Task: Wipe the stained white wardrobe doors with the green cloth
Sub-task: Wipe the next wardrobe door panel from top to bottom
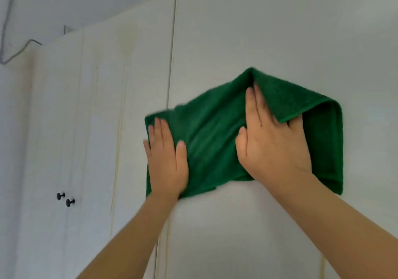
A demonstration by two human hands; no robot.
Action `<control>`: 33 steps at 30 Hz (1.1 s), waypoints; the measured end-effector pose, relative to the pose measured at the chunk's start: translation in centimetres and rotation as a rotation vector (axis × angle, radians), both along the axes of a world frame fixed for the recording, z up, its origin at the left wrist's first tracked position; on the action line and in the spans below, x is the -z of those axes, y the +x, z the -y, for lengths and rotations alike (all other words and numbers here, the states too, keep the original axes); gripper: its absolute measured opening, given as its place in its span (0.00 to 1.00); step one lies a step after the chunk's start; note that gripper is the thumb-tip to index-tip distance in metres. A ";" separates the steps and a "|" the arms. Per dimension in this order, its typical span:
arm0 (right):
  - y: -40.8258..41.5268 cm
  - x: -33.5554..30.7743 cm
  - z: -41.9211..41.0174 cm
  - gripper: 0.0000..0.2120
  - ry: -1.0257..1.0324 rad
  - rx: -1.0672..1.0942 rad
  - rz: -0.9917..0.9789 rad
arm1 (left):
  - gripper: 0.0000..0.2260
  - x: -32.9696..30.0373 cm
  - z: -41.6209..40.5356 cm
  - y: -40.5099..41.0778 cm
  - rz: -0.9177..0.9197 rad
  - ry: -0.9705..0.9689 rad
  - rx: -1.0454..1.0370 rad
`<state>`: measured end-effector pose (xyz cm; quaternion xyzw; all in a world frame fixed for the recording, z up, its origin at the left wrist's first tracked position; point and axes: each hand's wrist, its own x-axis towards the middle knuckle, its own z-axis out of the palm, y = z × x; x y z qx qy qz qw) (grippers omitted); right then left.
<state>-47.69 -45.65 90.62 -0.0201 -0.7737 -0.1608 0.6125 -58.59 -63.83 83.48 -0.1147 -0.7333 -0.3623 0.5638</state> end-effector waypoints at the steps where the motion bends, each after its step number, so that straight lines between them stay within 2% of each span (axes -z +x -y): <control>1: -0.1 0.5 0.3 0.33 0.043 -0.001 0.022 | 0.31 2.3 -0.3 0.5 0.017 0.000 0.017; 4: -0.7 1.6 2.0 0.33 0.078 0.021 0.060 | 0.32 3.5 0.4 0.6 0.058 -0.057 0.049; 8: -1.1 1.8 2.6 0.33 0.032 0.028 0.079 | 0.24 -4.3 2.1 -0.8 -0.006 -0.099 0.076; 11: -1.2 1.8 2.4 0.33 0.039 0.013 0.073 | 0.24 -6.8 1.6 -1.4 -0.050 -0.068 0.058; 13: -1.1 1.8 2.4 0.33 0.031 0.010 0.069 | 0.24 -4.7 1.3 -1.0 -0.063 -0.069 0.055; 17: -1.1 2.1 2.4 0.32 0.067 0.006 0.058 | 0.28 3.6 1.1 0.6 -0.019 -0.128 0.087; 19: -1.1 2.3 2.5 0.33 0.082 0.002 0.094 | 0.28 4.5 1.6 0.3 0.001 -0.151 0.102; 24: -1.2 2.2 2.8 0.33 0.052 0.023 0.136 | 0.28 -5.3 2.6 -0.8 -0.058 -0.190 0.055; 26: -1.2 2.1 2.8 0.34 0.049 0.026 0.134 | 0.29 -7.0 1.9 -1.0 -0.098 -0.150 0.067; 29: -1.1 2.3 2.7 0.33 0.039 0.038 0.125 | 0.26 -3.1 1.0 -0.2 -0.086 -0.088 0.069; 33: -1.0 2.4 2.8 0.32 0.052 0.044 0.101 | 0.24 2.7 1.4 0.5 -0.021 -0.184 0.077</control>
